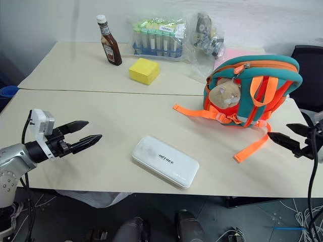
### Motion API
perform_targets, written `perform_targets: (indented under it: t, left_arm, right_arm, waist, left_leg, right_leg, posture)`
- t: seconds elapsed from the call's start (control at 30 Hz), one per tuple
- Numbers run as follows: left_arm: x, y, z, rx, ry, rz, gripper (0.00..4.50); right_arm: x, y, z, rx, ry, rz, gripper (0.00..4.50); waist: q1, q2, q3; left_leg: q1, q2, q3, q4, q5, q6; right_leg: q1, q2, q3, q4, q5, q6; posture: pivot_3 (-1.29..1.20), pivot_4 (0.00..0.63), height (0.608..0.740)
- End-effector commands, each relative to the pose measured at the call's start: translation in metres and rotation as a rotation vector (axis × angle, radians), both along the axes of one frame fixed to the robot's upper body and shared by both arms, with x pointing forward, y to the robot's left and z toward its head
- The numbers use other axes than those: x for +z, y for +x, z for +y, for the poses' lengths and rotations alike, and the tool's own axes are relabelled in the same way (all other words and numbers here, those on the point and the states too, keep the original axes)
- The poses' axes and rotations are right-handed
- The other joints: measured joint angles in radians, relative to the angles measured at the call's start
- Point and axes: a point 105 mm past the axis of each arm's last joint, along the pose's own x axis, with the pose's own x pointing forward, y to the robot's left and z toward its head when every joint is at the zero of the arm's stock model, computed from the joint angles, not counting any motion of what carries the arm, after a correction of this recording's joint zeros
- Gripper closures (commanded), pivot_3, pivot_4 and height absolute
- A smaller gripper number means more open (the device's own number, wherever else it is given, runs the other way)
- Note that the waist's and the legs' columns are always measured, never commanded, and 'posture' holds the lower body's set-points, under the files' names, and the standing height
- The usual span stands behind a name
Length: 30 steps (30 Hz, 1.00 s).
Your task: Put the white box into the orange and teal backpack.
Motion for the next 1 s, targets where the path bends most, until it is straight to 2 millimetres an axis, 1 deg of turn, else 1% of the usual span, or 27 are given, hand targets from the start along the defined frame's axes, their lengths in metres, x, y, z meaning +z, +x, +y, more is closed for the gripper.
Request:
perform_targets:
  t: [0.03, 0.3, 0.43, 0.53, 0.63, 0.67, 0.73, 0.77, 0.83, 0.87, 0.93, 1.0]
  left_arm:
    - [0.005, -0.001, 0.001, 0.006, 0.049, -0.031, 0.0]
    - [0.004, 0.001, 0.002, 0.004, 0.057, -0.031, 0.0]
    - [0.006, 0.003, -0.001, -0.002, 0.06, -0.036, 0.0]
    - [0.006, 0.007, -0.005, -0.018, 0.062, -0.036, 0.0]
    - [0.003, 0.014, -0.017, -0.064, 0.079, -0.033, 0.0]
    - [0.002, 0.017, -0.02, -0.078, 0.083, -0.037, 0.0]
    - [0.002, 0.022, -0.029, -0.111, 0.079, -0.043, 0.39]
    - [-0.001, 0.023, -0.036, -0.152, 0.092, -0.038, 0.63]
    - [-0.025, 0.017, -0.056, -0.33, 0.239, 0.013, 1.18]
    - [-0.034, 0.016, -0.06, -0.387, 0.289, 0.032, 1.49]
    - [-0.04, 0.018, -0.062, -0.431, 0.331, 0.039, 2.1]
    - [-0.043, 0.029, -0.068, -0.451, 0.347, 0.017, 2.65]
  right_arm:
    - [0.014, -0.004, 0.002, 0.0, -0.017, -0.053, 0.03]
    - [0.009, -0.007, 0.003, -0.01, -0.028, -0.042, 0.03]
    - [0.009, -0.008, 0.003, -0.018, -0.032, -0.045, 0.03]
    - [0.011, -0.007, 0.008, 0.004, -0.037, -0.048, 0.03]
    - [0.011, -0.011, 0.024, 0.086, -0.043, -0.026, 0.03]
    - [0.01, -0.012, 0.03, 0.121, -0.05, -0.011, 0.2]
    - [0.006, -0.017, 0.043, 0.191, -0.067, 0.02, 0.62]
    - [0.003, -0.021, 0.052, 0.241, -0.076, 0.043, 0.97]
    - [-0.013, -0.033, 0.077, 0.393, -0.121, 0.125, 1.57]
    - [-0.02, -0.038, 0.084, 0.441, -0.135, 0.154, 1.91]
    - [-0.029, -0.043, 0.092, 0.495, -0.147, 0.189, 2.59]
    - [-0.042, -0.049, 0.107, 0.564, -0.141, 0.23, 3.21]
  waist:
    - [0.0, 0.0, 0.0]
    - [0.0, 0.0, 0.0]
    - [0.0, 0.0, 0.0]
    - [0.001, 0.0, 0.0]
    - [0.002, 0.0, 0.0]
    - [0.002, 0.0, 0.0]
    - [0.005, 0.0, 0.0]
    - [0.005, 0.0, 0.0]
    - [0.007, 0.0, 0.0]
    - [0.006, 0.0, 0.0]
    - [0.004, 0.0, 0.0]
    - [0.005, 0.0, 0.0]
  left_leg:
    - [0.0, 0.0, 0.0, 0.0, 0.0, 0.0]
    - [0.0, 0.0, 0.0, 0.0, 0.0, 0.0]
    - [0.0, 0.0, 0.0, 0.0, 0.0, 0.0]
    - [0.0, 0.0, 0.0, 0.0, 0.0, 0.0]
    - [0.0, 0.0, 0.0, 0.0, 0.0, 0.0]
    - [0.0, 0.0, 0.0, 0.0, 0.0, 0.0]
    - [0.0, 0.0, 0.0, 0.0, 0.0, 0.0]
    - [0.0, 0.0, 0.0, 0.0, 0.0, 0.0]
    - [0.0, 0.0, 0.0, 0.0, 0.0, 0.0]
    - [0.0, -0.001, 0.0, 0.0, 0.0, 0.0]
    - [0.001, 0.0, 0.0, 0.0, 0.0, 0.0]
    - [0.001, 0.0, 0.0, 0.0, 0.0, 0.0]
  right_leg:
    - [0.0, 0.0, 0.0, 0.0, 0.0, 0.0]
    - [0.0, 0.0, 0.0, 0.0, 0.0, 0.0]
    - [0.0, 0.0, 0.0, 0.0, 0.0, 0.0]
    - [0.0, 0.0, 0.0, 0.0, 0.0, 0.0]
    - [0.0, 0.0, 0.0, 0.0, 0.0, 0.0]
    - [0.0, 0.0, 0.0, 0.0, 0.0, 0.0]
    - [0.001, 0.0, 0.0, 0.0, 0.0, 0.0]
    - [0.001, 0.0, 0.0, 0.0, 0.0, 0.0]
    - [0.001, 0.0, 0.0, -0.001, 0.0, 0.0]
    - [0.001, 0.0, 0.0, -0.001, 0.0, 0.0]
    - [0.002, 0.0, -0.001, -0.002, 0.0, 0.001]
    - [0.002, 0.0, 0.0, -0.002, 0.0, 0.001]
  posture:
    - [0.0, 0.15, 0.74]
    - [0.0, 0.15, 0.74]
    - [0.0, 0.15, 0.74]
    - [0.0, 0.15, 0.74]
    - [0.0, 0.15, 0.74]
    - [0.0, 0.15, 0.74]
    - [0.0, 0.15, 0.74]
    - [0.0, 0.15, 0.74]
    - [0.0, 0.15, 0.74]
    - [0.0, 0.15, 0.74]
    - [0.0, 0.15, 0.74]
    - [0.0, 0.15, 0.74]
